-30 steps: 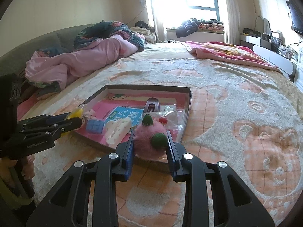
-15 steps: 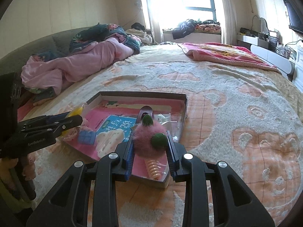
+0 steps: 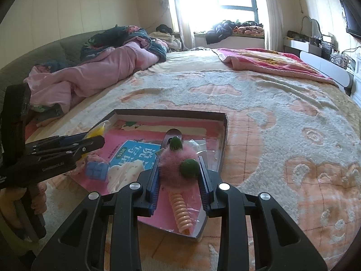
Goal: Organize jewelry
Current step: 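Carry the bangle bag into the tray with the left tool while the right tool carries the pom-pom there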
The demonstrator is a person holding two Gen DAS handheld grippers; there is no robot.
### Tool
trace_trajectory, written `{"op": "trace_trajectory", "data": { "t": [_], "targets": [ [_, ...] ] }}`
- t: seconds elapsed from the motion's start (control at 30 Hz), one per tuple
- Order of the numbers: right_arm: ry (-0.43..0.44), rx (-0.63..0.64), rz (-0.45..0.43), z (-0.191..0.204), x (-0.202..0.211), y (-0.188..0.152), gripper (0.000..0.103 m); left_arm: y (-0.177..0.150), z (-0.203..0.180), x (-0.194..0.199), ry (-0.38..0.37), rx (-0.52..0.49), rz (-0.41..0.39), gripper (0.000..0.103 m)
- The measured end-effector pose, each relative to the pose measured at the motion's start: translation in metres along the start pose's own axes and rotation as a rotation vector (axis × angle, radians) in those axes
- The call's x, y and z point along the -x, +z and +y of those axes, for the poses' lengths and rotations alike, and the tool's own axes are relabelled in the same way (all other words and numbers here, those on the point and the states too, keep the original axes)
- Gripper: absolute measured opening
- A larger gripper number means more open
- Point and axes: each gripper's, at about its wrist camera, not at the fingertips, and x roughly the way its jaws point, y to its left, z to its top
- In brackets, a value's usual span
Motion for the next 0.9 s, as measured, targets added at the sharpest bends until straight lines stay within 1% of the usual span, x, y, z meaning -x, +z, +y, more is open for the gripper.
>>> {"op": "trace_trajectory", "data": {
  "t": [0.43,0.7,0.9],
  "targets": [
    [0.01,0.024,0.029,0.007,-0.018,0.001,0.029,-0.003,0.01,-0.017,0.008,0.013,0.037,0.034],
    [0.043,0.066,0.057,0.02,-0.024,-0.003,0.029,-0.004,0.016,-0.023,0.008,0.031,0.059,0.034],
    [0.073,0.093,0.084,0.031,-0.028,-0.009,0.029,-0.004,0.02,-0.031,0.003,0.046,0.091,0.034]
  ]
}}
